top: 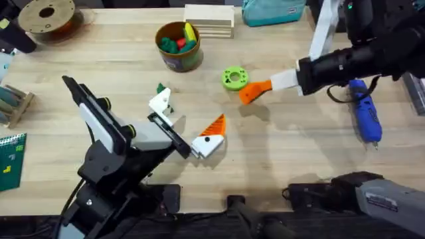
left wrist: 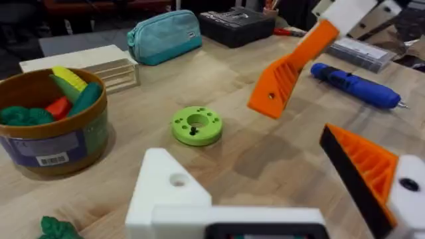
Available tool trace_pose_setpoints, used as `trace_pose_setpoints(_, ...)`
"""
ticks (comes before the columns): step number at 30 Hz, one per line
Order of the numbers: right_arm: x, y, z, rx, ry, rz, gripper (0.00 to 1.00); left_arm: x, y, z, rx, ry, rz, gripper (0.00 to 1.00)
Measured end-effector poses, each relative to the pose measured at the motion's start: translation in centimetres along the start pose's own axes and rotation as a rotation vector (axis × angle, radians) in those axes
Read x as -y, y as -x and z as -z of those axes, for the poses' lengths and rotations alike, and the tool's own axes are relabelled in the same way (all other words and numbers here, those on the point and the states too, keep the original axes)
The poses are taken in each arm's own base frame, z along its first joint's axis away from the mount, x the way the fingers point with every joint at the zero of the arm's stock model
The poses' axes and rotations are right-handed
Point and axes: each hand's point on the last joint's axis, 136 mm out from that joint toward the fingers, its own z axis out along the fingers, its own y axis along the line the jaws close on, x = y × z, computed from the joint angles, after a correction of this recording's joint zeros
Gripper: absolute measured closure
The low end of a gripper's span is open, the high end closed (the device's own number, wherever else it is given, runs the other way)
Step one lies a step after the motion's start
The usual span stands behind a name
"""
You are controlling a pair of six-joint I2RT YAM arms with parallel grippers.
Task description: Pick up the gripper from the table and insert it into the empty holder that is missing its gripper. Then pick up a screw, insert it into the mounting hole, and use the screwdriver to tighten it. Finally, clean up the table by picking up the vegetable and placing it into the bucket.
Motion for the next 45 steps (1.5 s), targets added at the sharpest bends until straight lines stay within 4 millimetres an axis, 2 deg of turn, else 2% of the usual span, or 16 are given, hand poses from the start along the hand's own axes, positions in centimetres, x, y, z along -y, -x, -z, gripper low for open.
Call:
trace_pose_setpoints(6,-3.5,2.4,0.4,0.094,0.214,-0.009,0.982,0.0,0.0,0.0,0.000,0.000,0.010,0.013)
trace_pose_setpoints(7,-4.6,3.3,0.6,0.112,0.298,-0.039,0.982,0.0,0.0,0.0,0.000,0.000,0.011,0.013)
trace_pose_setpoints(8,-4.8,3.4,0.5,0.107,0.320,-0.055,0.982,0.0,0.0,0.0,0.000,0.000,0.011,0.014)
trace_pose_setpoints(19,-7.7,3.9,-3.4,-0.036,0.630,-0.188,0.982,0.0,0.0,0.0,0.000,0.000,0.017,0.014)
trace_pose_setpoints(26,-8.9,3.7,-6.0,-0.146,0.757,-0.270,0.982,0.0,0.0,0.0,0.000,0.000,0.017,0.014)
trace_pose_setpoints(38,-10.0,4.0,-8.5,-0.209,0.817,-0.288,0.982,0.0,0.0,0.0,0.000,0.000,0.017,0.013)
trace_pose_setpoints(45,-9.5,3.8,-9.5,-0.237,0.813,-0.337,0.982,0.0,0.0,0.0,0.000,0.000,0.018,0.014)
